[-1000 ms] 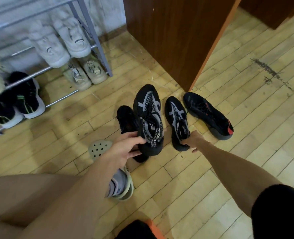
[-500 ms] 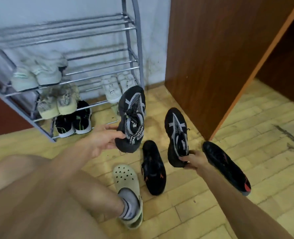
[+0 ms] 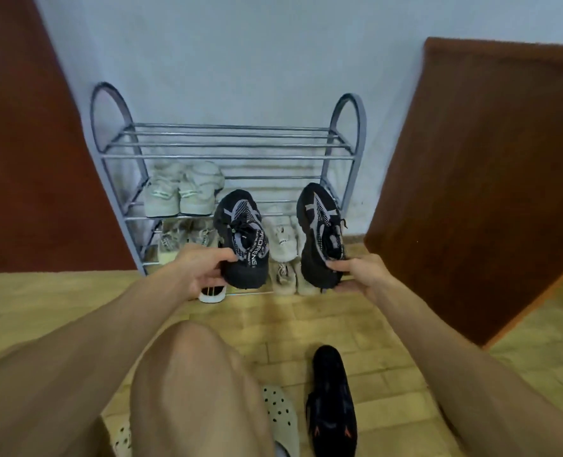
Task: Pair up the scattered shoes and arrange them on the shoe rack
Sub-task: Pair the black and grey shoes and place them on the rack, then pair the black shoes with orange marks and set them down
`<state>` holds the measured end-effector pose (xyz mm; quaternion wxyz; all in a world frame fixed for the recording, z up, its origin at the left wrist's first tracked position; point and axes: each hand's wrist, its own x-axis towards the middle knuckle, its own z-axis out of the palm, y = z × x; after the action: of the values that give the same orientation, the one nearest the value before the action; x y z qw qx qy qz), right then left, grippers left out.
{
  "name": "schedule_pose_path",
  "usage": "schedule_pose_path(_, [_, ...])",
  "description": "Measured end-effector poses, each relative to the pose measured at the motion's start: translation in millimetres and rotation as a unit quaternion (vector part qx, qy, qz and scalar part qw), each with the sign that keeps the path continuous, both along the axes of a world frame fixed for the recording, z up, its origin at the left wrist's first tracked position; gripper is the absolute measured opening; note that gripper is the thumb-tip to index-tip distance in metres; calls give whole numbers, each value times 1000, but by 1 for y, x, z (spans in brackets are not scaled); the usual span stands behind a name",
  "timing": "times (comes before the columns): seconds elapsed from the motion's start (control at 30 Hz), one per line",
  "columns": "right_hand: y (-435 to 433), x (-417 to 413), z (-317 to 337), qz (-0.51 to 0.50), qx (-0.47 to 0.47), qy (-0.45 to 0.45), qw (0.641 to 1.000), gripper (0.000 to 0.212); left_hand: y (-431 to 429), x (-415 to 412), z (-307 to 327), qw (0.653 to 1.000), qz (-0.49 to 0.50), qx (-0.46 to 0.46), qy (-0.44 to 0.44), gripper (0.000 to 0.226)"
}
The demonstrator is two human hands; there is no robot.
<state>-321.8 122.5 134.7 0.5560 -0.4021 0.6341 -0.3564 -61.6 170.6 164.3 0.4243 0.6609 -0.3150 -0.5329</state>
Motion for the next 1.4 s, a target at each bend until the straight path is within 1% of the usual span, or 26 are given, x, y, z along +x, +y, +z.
schedule_pose_path(0.1, [-28,10,7,-8,-2,-3,1000,32,-35,0,-5,1000,6,4,18,12])
schedule_pose_path(0.2, [-64,9,10,-10,-5,3,1000,26,-81,-8,-12,999,12,2,41,22])
schedule_pose_path(0.3, [-107,8,12,-13,-3,34,999,31,-129,-17,-17,997,7,3,73,6])
schedule_pose_path(0.4, [-152,13,11,-10,2,58,998,37,-176,-17,-21,996,-3,1,87,6])
schedule_pose_path(0.47, [-180,19,7,-10,1,57,998,32,-206,-14,-24,997,-13,-7,82,14])
schedule_pose_path(0.53, [-207,24,0,-14,-5,68,998,30,-233,-14,-26,997,-27,-17,64,18])
schedule_pose_path(0.6, [-228,29,-8,-25,-10,68,997,32,-255,-16,-30,998,-33,-26,47,21])
schedule_pose_path(0.63, [-236,32,-12,-31,-10,62,998,32,-264,-17,-32,998,-36,-26,35,21])
schedule_pose_path(0.67, [-242,34,-15,-30,-10,58,998,28,-272,-19,-36,999,-38,-24,19,19])
schedule_pose_path(0.73, [-252,37,-20,-24,-13,64,998,21,-284,-22,-44,999,-45,-16,-10,7])
schedule_pose_path(0.77, [-255,37,-22,-21,-13,70,997,22,-288,-23,-47,999,-46,-12,-18,4])
schedule_pose_path(0.8, [-257,36,-23,-18,-11,75,997,23,-290,-24,-50,998,-49,-8,-22,6])
schedule_pose_path(0.87, [-258,34,-25,-11,0,78,997,32,-289,-24,-54,998,-59,-1,-36,16])
schedule_pose_path(0.93, [-255,33,-25,-1,8,78,997,40,-287,-23,-55,996,-65,-6,-64,17])
schedule_pose_path(1.0, [-249,31,-23,16,12,80,997,44,-283,-26,-50,991,-62,-21,-114,9])
schedule_pose_path(1.07, [-240,30,-19,44,17,74,996,47,-277,-33,-45,978,-77,-40,-191,16])
schedule_pose_path(1.13, [-228,26,-16,61,0,76,995,42,-264,-43,-43,965,-93,-54,-241,21])
schedule_pose_path(1.2, [-213,20,-15,50,-48,118,991,45,-245,-51,-43,960,-90,-69,-255,26])
schedule_pose_path(1.27, [-195,6,-17,55,-95,197,974,40,-224,-60,-45,961,-72,-91,-251,29])
schedule_pose_path(1.33, [-170,-10,-22,119,-82,256,956,33,-194,-75,-39,964,-67,-106,-235,30])
schedule_pose_path(1.4, [-144,-28,-42,192,-30,285,938,32,-165,-94,-39,962,-100,-112,-227,17])
